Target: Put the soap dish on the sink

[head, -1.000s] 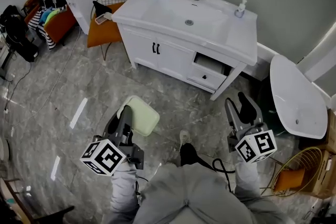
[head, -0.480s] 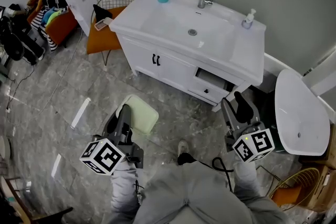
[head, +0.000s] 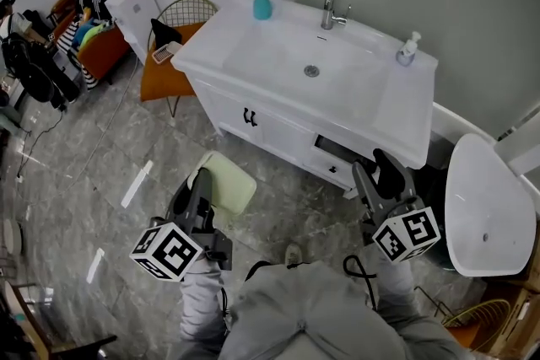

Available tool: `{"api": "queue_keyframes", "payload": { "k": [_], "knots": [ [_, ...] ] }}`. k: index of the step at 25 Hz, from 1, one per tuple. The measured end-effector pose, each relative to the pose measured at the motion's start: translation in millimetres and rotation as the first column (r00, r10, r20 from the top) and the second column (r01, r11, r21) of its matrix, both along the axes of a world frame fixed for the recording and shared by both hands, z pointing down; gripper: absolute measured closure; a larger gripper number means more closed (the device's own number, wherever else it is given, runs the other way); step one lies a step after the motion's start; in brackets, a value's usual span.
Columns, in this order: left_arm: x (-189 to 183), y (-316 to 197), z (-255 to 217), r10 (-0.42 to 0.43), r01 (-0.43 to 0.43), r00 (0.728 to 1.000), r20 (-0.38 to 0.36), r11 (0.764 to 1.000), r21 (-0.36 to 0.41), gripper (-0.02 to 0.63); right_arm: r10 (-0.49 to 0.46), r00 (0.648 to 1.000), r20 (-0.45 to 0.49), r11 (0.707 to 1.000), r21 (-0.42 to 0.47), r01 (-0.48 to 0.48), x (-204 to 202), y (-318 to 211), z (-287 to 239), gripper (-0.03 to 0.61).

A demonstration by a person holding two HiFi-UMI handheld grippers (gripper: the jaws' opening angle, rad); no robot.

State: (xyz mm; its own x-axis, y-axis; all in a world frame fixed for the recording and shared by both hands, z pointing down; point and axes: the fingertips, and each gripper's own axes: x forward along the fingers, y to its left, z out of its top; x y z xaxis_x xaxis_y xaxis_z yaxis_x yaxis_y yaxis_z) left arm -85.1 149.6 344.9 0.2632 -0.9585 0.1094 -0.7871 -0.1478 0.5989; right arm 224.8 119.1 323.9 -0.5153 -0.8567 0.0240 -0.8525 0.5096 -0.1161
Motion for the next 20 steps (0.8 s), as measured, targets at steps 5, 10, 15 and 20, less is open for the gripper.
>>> {"api": "queue_keyframes", "payload": {
  "k": [5,10,15,20],
  "knots": [
    [2,-24,-3,-0.022,0.022,1.0,0.014,1.0,-0.003,0.526,-0.029,0.999,0.014,1.0,0.003,0.029,-1,-28,2,0.4],
    [0,-47,-1,-0.019,0.019,1.0,0.019,1.0,-0.014,0.526,-0.035,0.999,0.019,0.999,-0.011,0.035,-8,-48,6,0.4],
    [-5,-83,0,0.002,-0.002,1.0,0.018,1.0,-0.018,0.526,-0.02,1.0,0.019,1.0,-0.011,0.02,-17,-78,8,0.4],
    [-21,-127,1,0.033,-0.033,0.999,0.016,0.999,-0.007,0.526,0.007,1.0,0.008,1.0,-0.016,-0.007,-31,-112,9,0.4]
  ]
}}
